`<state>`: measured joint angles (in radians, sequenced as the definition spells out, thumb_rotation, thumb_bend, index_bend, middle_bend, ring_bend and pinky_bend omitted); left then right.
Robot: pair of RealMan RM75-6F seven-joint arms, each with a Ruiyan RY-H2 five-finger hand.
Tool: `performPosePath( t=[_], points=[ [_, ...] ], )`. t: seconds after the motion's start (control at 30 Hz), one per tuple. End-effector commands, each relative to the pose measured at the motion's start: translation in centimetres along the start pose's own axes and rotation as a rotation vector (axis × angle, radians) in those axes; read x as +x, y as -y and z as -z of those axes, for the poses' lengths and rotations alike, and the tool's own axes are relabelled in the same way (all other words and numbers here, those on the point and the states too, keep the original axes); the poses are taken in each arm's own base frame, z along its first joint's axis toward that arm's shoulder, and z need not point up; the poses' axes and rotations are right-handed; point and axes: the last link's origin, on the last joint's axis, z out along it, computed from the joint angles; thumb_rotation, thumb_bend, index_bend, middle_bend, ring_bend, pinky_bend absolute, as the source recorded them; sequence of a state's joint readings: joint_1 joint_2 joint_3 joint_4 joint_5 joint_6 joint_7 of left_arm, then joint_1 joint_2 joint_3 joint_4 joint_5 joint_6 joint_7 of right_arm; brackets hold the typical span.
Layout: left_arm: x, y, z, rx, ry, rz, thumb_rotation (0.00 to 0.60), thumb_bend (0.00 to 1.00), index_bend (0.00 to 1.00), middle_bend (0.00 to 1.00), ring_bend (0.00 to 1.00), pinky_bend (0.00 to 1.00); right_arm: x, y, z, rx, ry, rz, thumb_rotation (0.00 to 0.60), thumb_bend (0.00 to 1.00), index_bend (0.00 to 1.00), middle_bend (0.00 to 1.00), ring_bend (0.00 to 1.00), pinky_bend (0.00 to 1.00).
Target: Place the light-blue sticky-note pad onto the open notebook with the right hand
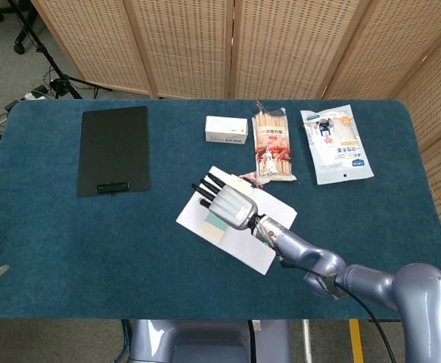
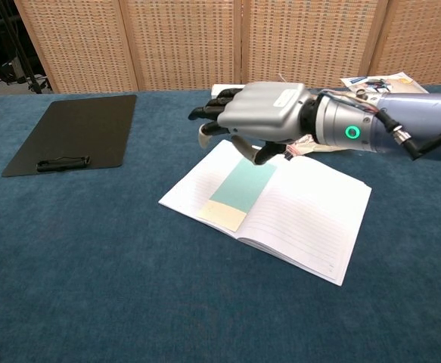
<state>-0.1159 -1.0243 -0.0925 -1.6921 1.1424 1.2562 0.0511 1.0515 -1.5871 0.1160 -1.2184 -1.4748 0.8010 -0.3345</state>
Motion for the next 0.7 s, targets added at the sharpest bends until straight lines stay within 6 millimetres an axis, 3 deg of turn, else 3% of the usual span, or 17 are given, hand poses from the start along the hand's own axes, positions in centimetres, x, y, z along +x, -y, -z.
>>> performPosePath(
  t=[0.03,0.13,0.3,0.7],
  points=[
    [0.0,0.0,0.1,-0.004,0.002,-0.003,0.600,0.00,0.00,0.00,0.00,0.00,-0.5,-1.4,1.7,-0.084,0.034,-0.165,0.600,1.00,0.12,0.00,0.00,0.05],
    [-0.2,0.0,0.2,-0.007,0.005,-0.006,0.600,0.00,0.00,0.00,0.00,0.00,-1.0,-1.8,2.6,-0.119,0.079,-0.245,0.600,1.00,0.06,0.00,0.00,0.05],
    [-0.2,-0.1,0.5,-0.018,0.002,-0.004,0.600,0.00,0.00,0.00,0.00,0.00,-2.0,-2.1,3.8,-0.157,0.146,-0.298,0.600,1.00,0.06,0.00,0.00,0.05],
    [0.1,0.1,0.8,-0.027,-0.008,0.007,0.600,0.00,0.00,0.00,0.00,0.00,-4.0,-0.9,4.0,-0.164,0.235,-0.273,0.600,1.00,0.06,0.00,0.00,0.05]
  ],
)
